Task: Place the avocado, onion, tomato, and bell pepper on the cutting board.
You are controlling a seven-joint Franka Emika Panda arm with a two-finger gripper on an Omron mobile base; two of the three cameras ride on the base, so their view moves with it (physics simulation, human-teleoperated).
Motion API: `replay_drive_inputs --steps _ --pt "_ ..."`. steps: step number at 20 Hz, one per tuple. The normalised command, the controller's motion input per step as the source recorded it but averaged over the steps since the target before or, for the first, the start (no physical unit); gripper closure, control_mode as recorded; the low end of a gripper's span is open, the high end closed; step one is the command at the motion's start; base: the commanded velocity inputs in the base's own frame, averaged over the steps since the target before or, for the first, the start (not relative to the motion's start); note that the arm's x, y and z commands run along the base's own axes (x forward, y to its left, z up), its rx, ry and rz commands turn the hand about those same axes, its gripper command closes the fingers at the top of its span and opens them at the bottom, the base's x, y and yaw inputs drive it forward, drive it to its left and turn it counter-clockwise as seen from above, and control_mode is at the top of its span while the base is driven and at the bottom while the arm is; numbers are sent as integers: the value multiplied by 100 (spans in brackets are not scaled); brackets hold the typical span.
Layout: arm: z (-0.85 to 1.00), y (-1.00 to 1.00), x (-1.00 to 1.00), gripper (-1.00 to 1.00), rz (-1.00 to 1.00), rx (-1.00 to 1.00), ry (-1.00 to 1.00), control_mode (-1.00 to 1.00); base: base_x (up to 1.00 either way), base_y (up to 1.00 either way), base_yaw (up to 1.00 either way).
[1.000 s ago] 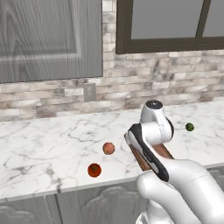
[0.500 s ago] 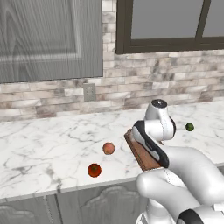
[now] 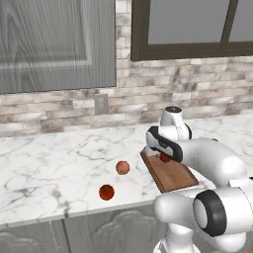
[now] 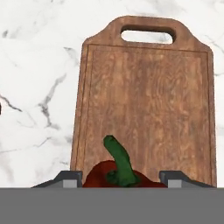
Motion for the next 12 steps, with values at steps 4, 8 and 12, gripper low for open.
replay_drive_inputs --steps 4,8,12 --pt "-24 0 29 100 0 0 16 -100 0 0 0" --pt "-36 0 19 100 0 0 11 -100 0 0 0" --pt "-39 0 17 100 0 0 9 -100 0 0 0"
